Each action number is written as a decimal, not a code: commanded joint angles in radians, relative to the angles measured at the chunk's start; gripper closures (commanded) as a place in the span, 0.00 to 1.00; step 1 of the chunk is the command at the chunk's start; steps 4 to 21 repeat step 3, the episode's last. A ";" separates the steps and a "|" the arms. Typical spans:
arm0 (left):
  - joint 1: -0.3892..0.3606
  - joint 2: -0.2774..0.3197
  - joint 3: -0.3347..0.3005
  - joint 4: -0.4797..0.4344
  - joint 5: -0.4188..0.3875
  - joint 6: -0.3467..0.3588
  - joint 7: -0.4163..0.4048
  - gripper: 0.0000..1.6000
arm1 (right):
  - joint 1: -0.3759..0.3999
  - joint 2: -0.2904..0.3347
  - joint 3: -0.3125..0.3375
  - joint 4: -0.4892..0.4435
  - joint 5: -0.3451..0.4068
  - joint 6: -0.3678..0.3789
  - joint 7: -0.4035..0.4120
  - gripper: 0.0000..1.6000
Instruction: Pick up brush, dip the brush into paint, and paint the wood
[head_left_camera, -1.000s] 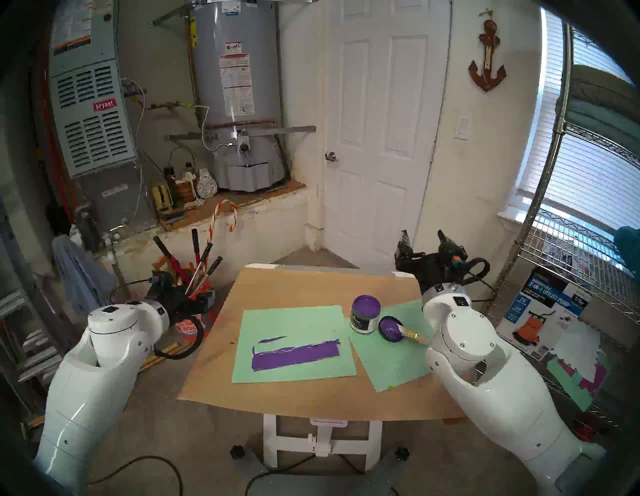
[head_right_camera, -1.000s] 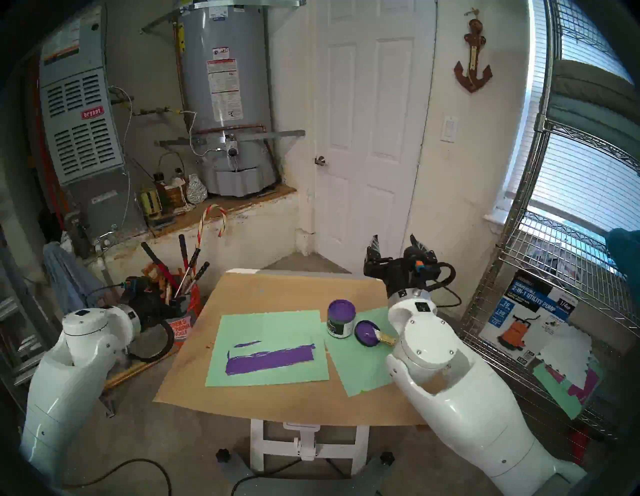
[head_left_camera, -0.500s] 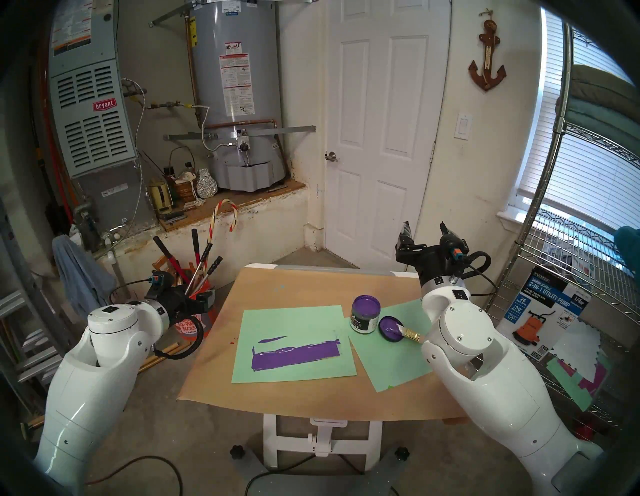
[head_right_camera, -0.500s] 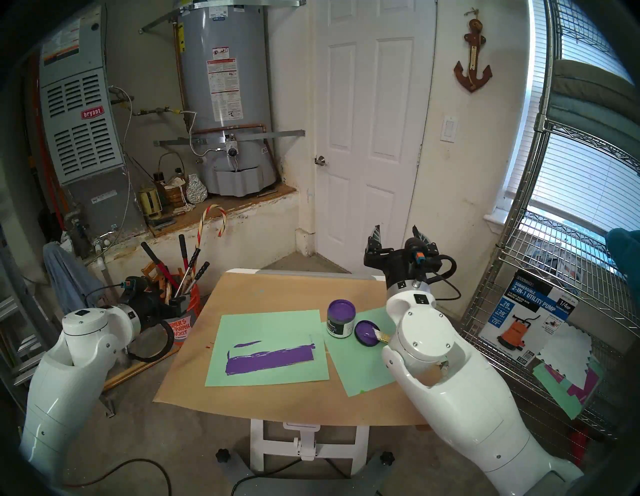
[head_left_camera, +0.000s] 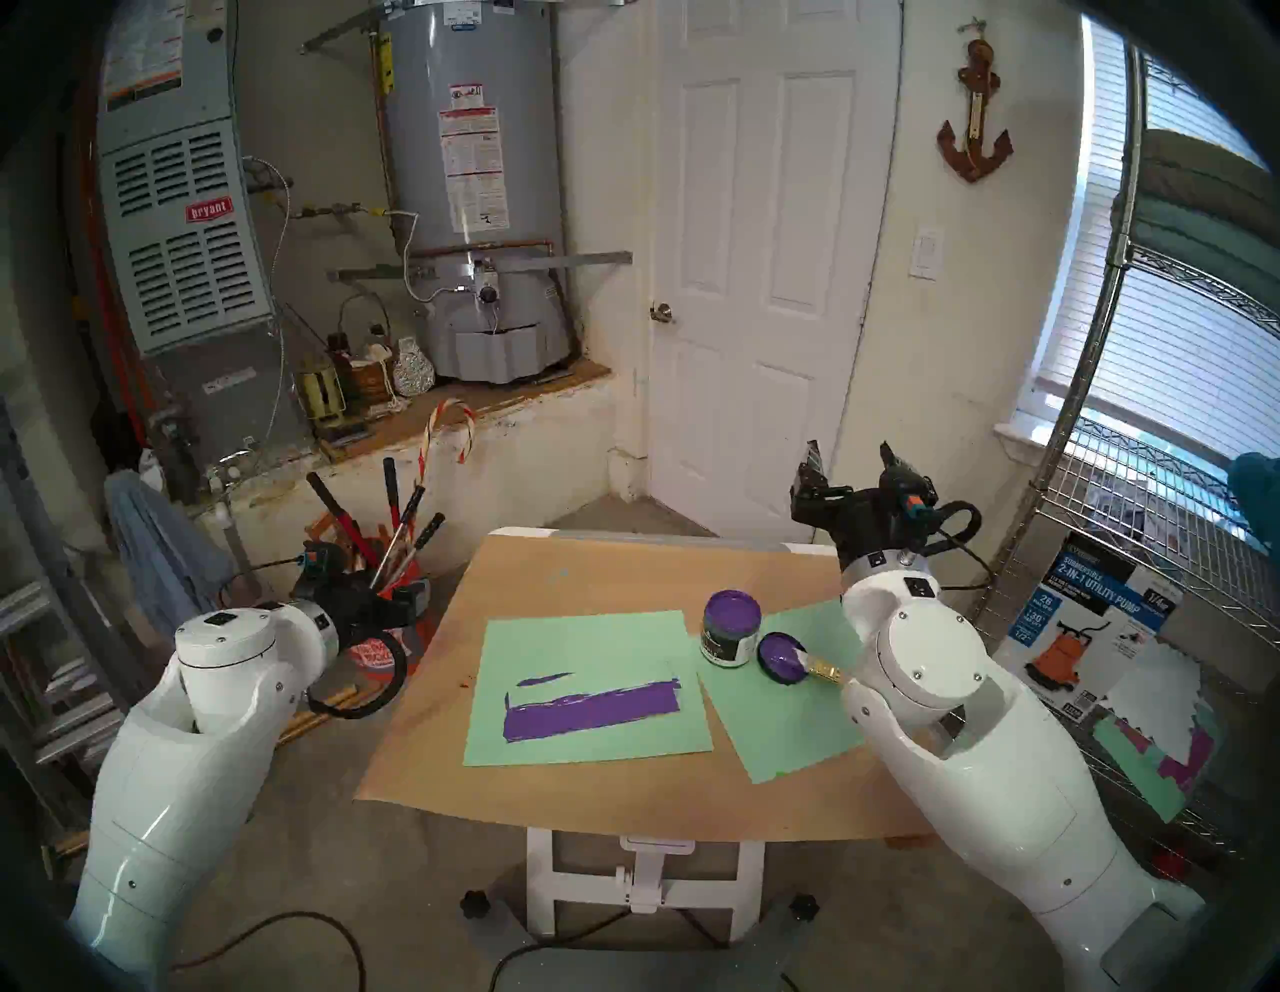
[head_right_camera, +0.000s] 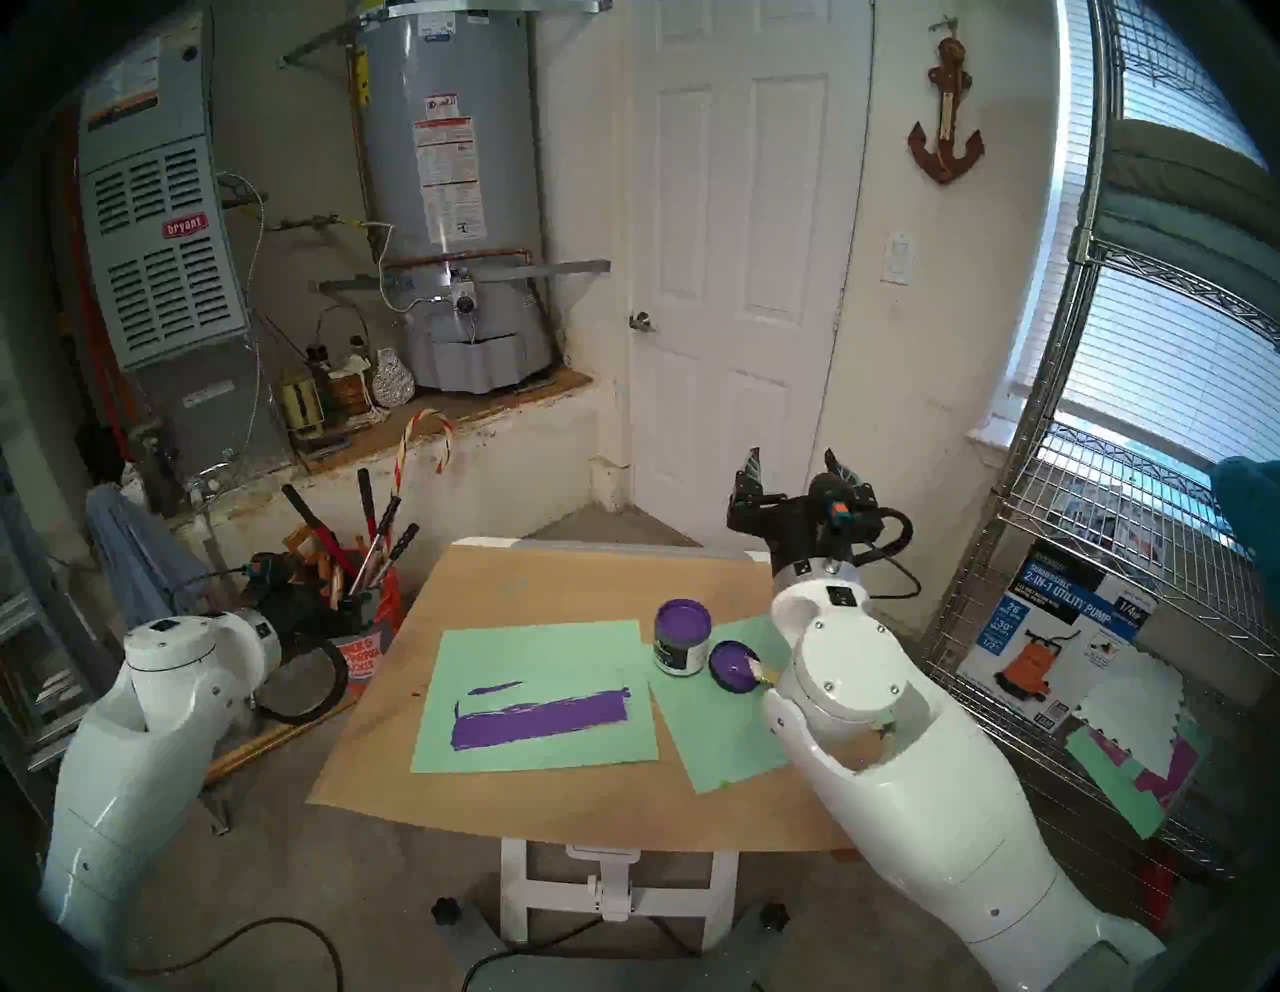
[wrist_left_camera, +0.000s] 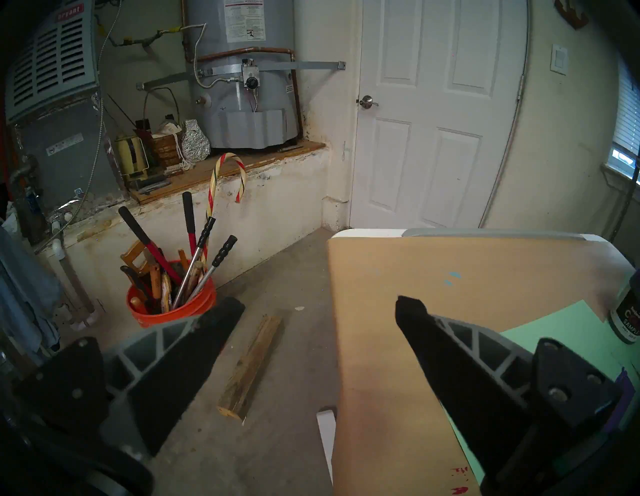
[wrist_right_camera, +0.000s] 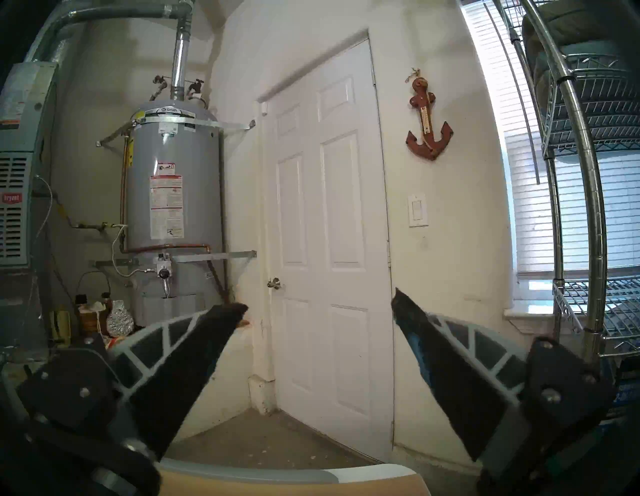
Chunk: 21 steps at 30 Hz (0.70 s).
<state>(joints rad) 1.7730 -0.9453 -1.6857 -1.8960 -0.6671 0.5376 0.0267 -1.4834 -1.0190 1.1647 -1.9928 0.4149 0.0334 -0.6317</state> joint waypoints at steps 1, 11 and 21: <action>-0.005 0.001 -0.011 -0.018 -0.002 -0.003 0.002 0.00 | 0.016 -0.003 0.002 -0.016 -0.003 -0.007 0.004 0.00; -0.005 0.001 -0.011 -0.018 -0.002 -0.003 0.002 0.00 | 0.016 -0.004 0.003 -0.016 -0.004 -0.007 0.005 0.00; -0.005 0.001 -0.011 -0.018 -0.002 -0.003 0.002 0.00 | 0.016 -0.004 0.003 -0.016 -0.004 -0.007 0.005 0.00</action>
